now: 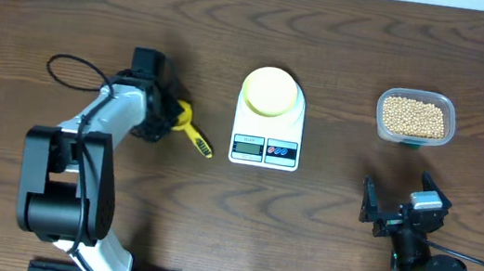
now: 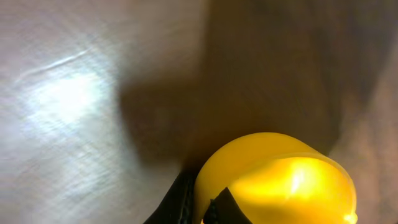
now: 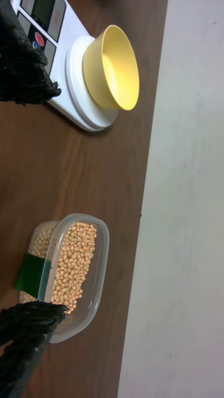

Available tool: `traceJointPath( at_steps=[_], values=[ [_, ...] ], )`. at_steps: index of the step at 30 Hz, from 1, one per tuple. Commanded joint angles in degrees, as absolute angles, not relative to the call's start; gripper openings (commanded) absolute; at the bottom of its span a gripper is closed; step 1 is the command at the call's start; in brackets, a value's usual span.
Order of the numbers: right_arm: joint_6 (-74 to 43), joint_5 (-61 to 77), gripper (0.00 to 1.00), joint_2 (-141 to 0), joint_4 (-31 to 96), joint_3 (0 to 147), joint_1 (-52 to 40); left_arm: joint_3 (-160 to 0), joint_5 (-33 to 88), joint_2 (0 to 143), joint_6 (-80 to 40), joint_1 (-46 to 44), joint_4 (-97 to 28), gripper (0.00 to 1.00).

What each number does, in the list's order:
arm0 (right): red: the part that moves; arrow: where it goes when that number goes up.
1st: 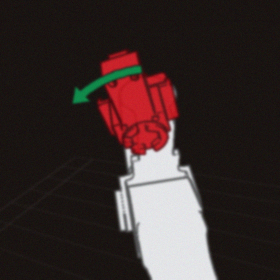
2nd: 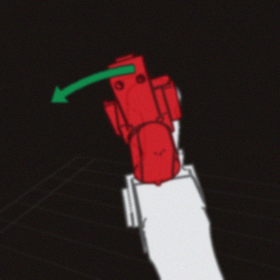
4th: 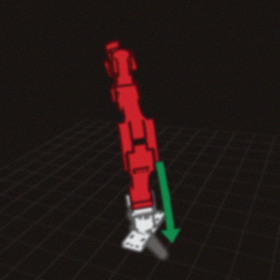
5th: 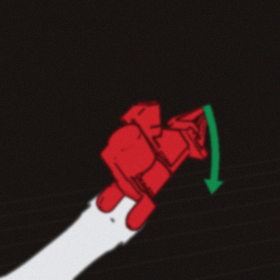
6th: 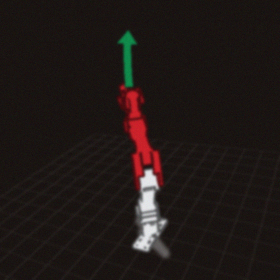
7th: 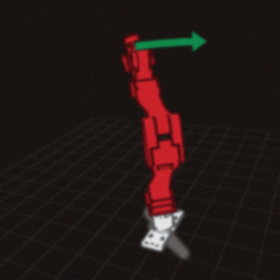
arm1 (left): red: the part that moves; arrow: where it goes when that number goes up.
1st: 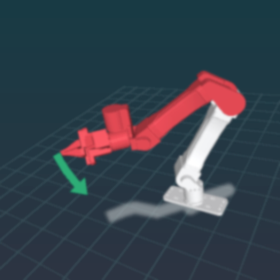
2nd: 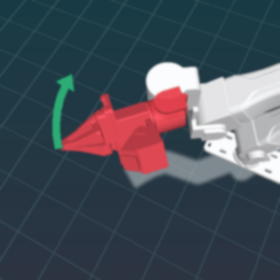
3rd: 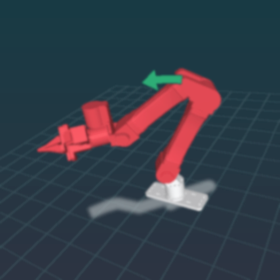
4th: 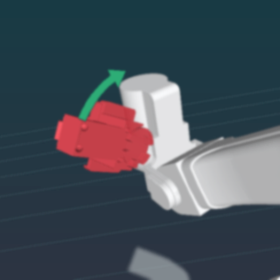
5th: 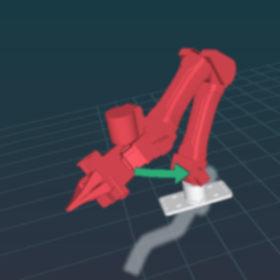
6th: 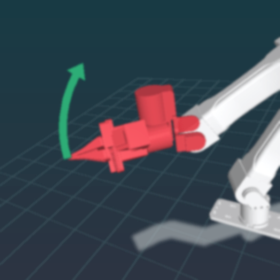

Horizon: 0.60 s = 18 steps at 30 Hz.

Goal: Scoop item into bowl and weigh 50g on scale
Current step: 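Lower the left gripper onto the yellow scoop's bowl and grasp it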

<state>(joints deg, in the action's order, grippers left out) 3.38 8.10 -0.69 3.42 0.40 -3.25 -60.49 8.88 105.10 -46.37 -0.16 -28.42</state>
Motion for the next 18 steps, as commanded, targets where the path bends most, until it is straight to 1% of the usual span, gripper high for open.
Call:
traceJointPath(
  at_steps=[1,7,11,14,18],
  values=[
    [3.29,8.27,0.99,-0.38,3.66,0.32,-3.84,-60.99,10.09,101.89,-51.00,3.81,-34.81,0.07],
    [3.29,8.27,0.99,-0.38,3.66,0.32,-3.84,-60.99,10.07,92.51,-52.64,5.54,-44.45,0.07],
    [3.29,8.27,0.99,-0.38,3.66,0.32,-3.86,-60.99,9.85,85.23,-52.69,5.02,-46.17,0.07],
    [3.29,8.27,0.99,-0.38,3.66,0.32,-3.84,-60.99,9.89,79.72,-56.14,4.95,-46.65,0.07],
    [3.29,8.27,0.99,-0.38,3.66,0.32,-3.84,-60.99,9.87,74.32,-63.26,4.95,-51.77,0.07]
  ],
)
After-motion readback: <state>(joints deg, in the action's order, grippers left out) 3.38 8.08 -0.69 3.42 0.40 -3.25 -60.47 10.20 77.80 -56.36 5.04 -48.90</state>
